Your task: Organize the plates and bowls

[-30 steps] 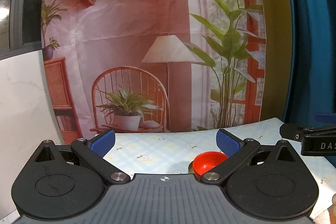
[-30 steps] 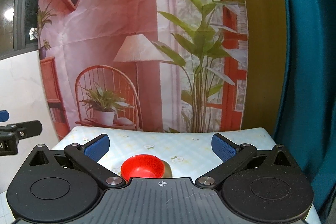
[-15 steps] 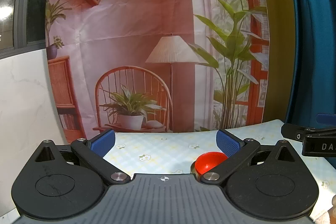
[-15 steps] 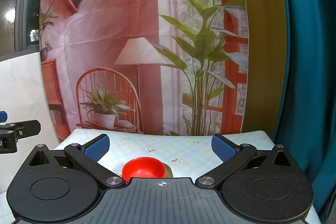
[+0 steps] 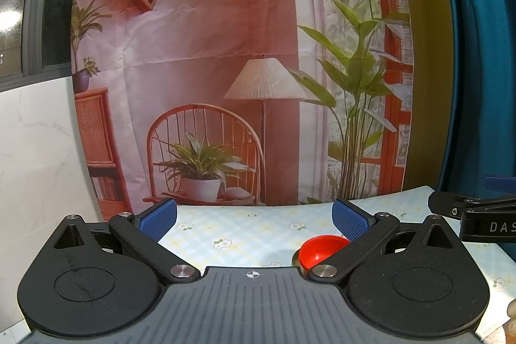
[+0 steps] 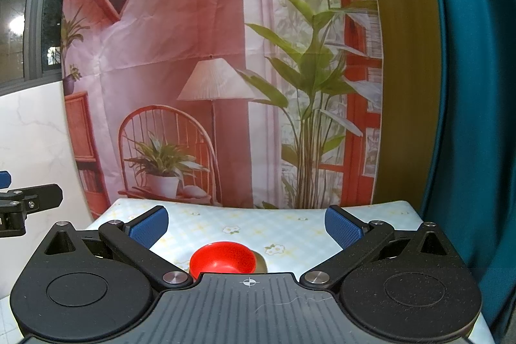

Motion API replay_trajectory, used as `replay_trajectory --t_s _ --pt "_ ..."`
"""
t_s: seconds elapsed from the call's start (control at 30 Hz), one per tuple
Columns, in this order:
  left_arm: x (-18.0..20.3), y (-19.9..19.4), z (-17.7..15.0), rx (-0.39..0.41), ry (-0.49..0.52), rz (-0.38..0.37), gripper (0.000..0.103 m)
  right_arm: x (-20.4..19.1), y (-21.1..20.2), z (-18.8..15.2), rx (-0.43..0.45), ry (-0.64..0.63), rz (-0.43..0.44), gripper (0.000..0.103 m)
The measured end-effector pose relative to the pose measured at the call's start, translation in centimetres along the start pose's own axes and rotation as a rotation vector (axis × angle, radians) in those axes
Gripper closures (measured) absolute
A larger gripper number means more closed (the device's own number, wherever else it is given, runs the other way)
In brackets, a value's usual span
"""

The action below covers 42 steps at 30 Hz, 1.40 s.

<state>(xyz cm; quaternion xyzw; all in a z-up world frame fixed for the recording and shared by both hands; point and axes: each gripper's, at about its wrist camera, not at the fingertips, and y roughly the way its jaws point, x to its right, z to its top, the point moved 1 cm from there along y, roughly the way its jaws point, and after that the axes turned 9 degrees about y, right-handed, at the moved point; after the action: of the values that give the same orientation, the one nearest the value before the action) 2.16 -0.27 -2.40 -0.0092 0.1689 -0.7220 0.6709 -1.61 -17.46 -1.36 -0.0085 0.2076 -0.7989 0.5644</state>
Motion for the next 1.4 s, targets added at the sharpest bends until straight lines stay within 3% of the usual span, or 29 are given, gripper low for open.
replay_trajectory --t_s 1.4 --pt "-0.02 -0.18 -0.03 -0.004 -0.001 -0.006 0.0 -0.09 0.2 -0.23 -0.01 0.007 0.003 0.0"
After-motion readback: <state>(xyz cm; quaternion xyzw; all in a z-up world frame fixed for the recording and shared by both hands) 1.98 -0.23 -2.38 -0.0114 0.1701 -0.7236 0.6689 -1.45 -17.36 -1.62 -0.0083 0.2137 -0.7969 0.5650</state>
